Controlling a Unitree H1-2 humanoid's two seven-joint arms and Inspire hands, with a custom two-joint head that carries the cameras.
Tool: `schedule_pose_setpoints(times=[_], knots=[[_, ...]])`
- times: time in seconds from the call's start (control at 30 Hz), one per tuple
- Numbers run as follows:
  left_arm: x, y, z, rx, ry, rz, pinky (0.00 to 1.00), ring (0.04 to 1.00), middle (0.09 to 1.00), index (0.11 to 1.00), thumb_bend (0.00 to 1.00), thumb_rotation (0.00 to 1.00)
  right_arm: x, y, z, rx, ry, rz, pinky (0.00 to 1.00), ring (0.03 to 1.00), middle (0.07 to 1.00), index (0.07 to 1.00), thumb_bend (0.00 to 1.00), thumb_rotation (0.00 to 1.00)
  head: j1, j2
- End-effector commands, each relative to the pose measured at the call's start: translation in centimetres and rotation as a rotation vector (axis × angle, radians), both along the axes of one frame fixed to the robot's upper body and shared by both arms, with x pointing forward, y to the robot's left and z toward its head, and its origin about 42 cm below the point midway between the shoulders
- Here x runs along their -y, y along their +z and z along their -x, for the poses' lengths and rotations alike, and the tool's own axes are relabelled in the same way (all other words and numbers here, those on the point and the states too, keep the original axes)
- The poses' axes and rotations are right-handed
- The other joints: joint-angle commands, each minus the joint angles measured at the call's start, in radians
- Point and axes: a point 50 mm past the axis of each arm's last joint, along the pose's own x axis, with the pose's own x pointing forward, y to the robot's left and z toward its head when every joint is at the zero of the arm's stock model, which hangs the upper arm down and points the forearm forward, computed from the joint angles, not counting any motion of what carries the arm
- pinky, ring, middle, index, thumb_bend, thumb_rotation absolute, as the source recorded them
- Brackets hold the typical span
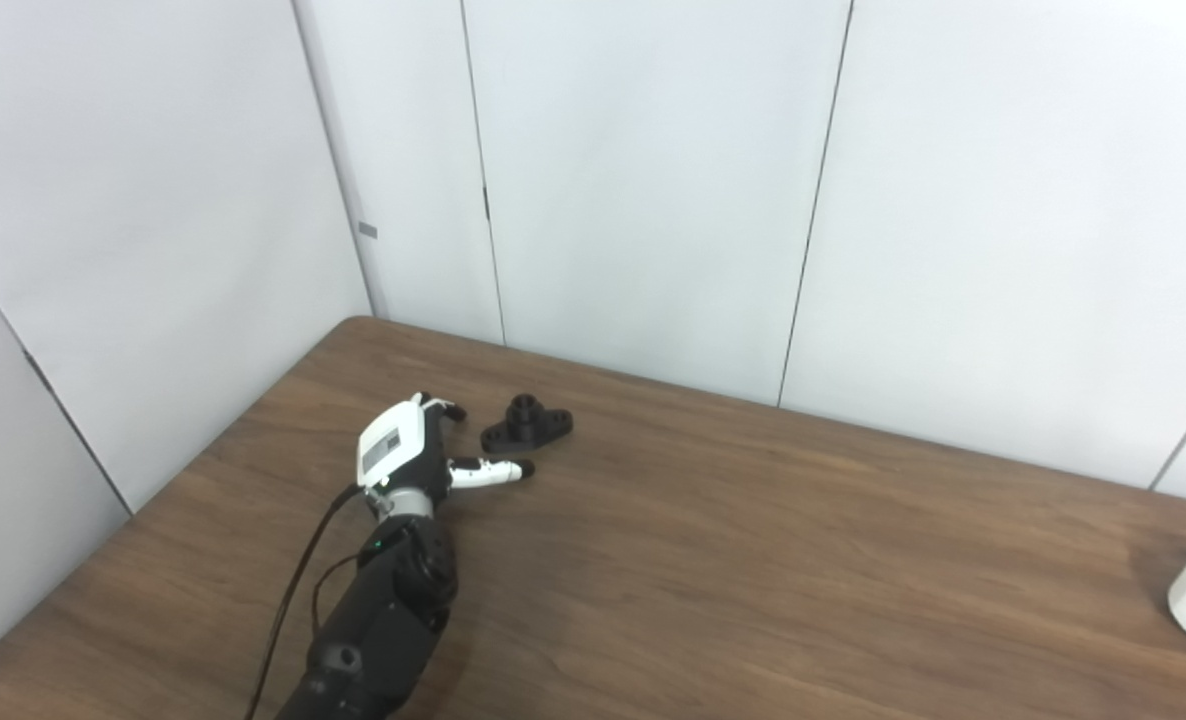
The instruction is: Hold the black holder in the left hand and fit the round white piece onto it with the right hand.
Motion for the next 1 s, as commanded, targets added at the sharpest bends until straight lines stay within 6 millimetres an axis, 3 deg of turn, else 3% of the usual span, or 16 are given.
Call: schedule_pose_setpoints(times=[0.0,0.13,0.17,0.2,0.27,0.33,0.5,0.97], knots=[[-0.9,-0.2,0.5,-0.031,-0.009,-0.043,1.00,0.924,0.895,0.652,0.95,0.11,1.2,-0.3,0.8,-0.038,-0.047,0.047,0.69,0.830,0.879,0.873,0.51,0.70,0.000,0.002],[-0.8,-0.5,0.6,-0.042,-0.027,-0.066,0.93,0.896,0.854,0.589,0.89,0.07,1.2,-0.3,0.8,-0.034,-0.048,0.042,0.68,0.823,0.874,0.871,0.53,0.72,-0.001,0.003],[-0.7,-0.6,0.6,-0.039,-0.033,-0.068,0.93,0.890,0.841,0.540,0.71,0.07,1.2,-0.3,0.8,-0.034,-0.049,0.041,0.67,0.820,0.872,0.871,0.54,0.72,-0.002,0.004],[-0.7,-0.6,0.6,-0.037,-0.038,-0.071,0.93,0.884,0.832,0.514,0.62,0.06,1.2,-0.3,0.8,-0.036,-0.050,0.043,0.67,0.817,0.870,0.871,0.54,0.72,-0.002,0.004],[-0.6,-0.8,0.7,-0.023,-0.049,-0.079,0.93,0.873,0.814,0.489,0.54,0.06,1.2,-0.3,0.9,-0.037,-0.054,0.038,0.66,0.810,0.867,0.873,0.52,0.71,-0.004,0.003],[-0.4,-0.9,0.7,-0.013,-0.057,-0.078,0.89,0.859,0.800,0.482,0.53,0.05,1.1,-0.2,0.9,-0.036,-0.057,0.033,0.65,0.812,0.870,0.874,0.52,0.70,-0.005,0.004],[0.2,-1.1,0.8,0.002,-0.083,-0.075,0.95,0.868,0.810,0.481,0.52,0.05,1.1,-0.3,0.9,-0.030,-0.059,0.028,0.65,0.805,0.863,0.873,0.53,0.71,-0.005,0.003],[1.0,-0.9,0.9,0.035,-0.112,-0.084,0.89,0.860,0.814,0.482,0.52,0.05,1.2,-0.6,1.0,-0.021,-0.061,-0.007,0.66,0.816,0.872,0.873,0.53,0.68,-0.013,0.002]])
